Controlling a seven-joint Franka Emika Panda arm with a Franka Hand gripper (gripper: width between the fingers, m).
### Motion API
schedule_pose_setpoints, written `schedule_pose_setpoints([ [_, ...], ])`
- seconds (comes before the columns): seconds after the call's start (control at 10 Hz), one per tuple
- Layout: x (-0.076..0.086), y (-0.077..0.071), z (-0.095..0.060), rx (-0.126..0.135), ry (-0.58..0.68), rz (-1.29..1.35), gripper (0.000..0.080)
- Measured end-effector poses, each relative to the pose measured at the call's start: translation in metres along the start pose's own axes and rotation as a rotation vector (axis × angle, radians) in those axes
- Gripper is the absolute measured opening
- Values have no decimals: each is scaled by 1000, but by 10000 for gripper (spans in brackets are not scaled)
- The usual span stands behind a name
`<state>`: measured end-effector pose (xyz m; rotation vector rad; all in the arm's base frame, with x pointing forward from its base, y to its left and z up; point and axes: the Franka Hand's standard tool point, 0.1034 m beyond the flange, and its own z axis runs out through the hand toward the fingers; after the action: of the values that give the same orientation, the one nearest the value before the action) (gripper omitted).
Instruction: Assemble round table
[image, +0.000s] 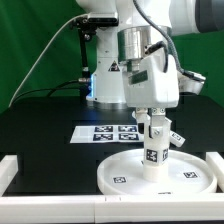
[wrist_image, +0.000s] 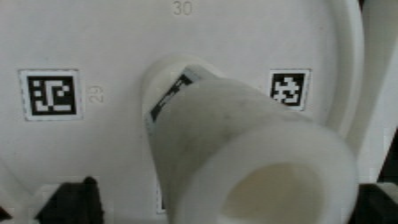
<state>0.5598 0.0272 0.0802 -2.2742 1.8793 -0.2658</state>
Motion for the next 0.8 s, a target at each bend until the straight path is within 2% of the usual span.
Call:
schedule_pose_setpoints([
  [0.1,-1,0,1,-5,3,-108,649],
  [0.3,-16,-4,4,-39,-11,-526,649],
  [0.4,-19,-4,4,-58,-51,-629,649],
  [0.5,-15,-6,4,-50,-38,-683,649],
  [0.8,-13,-6,4,-67,-37,-953,649],
])
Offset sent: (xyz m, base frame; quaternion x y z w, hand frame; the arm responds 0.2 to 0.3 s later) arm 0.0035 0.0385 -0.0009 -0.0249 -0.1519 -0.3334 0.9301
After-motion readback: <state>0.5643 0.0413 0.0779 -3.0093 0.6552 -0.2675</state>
